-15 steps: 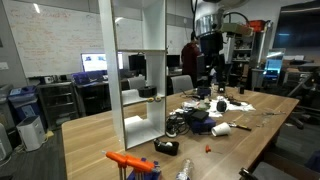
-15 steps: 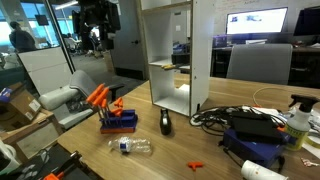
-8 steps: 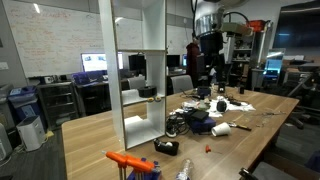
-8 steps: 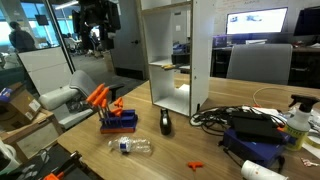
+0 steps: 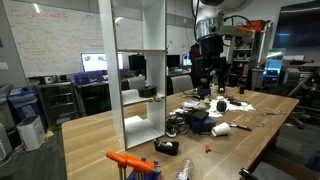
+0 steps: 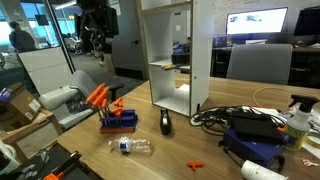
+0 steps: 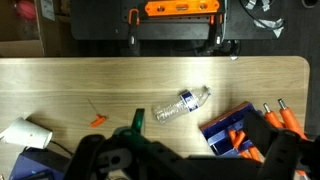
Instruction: Pick up the bottle from the table and put it on the shelf
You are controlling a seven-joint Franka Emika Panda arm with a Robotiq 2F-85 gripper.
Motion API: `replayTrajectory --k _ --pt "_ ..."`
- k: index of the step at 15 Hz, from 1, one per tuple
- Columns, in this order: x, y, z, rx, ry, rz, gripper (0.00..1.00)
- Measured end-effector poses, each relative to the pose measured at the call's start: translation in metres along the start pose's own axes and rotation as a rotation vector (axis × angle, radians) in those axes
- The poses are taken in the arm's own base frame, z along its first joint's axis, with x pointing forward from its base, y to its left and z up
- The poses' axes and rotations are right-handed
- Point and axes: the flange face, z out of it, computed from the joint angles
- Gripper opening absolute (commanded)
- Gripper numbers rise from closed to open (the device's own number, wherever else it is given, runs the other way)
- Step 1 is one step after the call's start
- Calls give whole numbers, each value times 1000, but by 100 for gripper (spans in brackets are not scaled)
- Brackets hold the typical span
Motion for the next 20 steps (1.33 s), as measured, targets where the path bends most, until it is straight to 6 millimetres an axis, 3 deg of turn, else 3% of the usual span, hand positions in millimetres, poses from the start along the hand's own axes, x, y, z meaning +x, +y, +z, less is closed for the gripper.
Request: replayTrajectory --k 5,11,20 --pt "0 -4 17 75 -30 170 100" --pt "10 -6 61 152 -83 447 100" --pt "56 -33 122 235 -47 858 100"
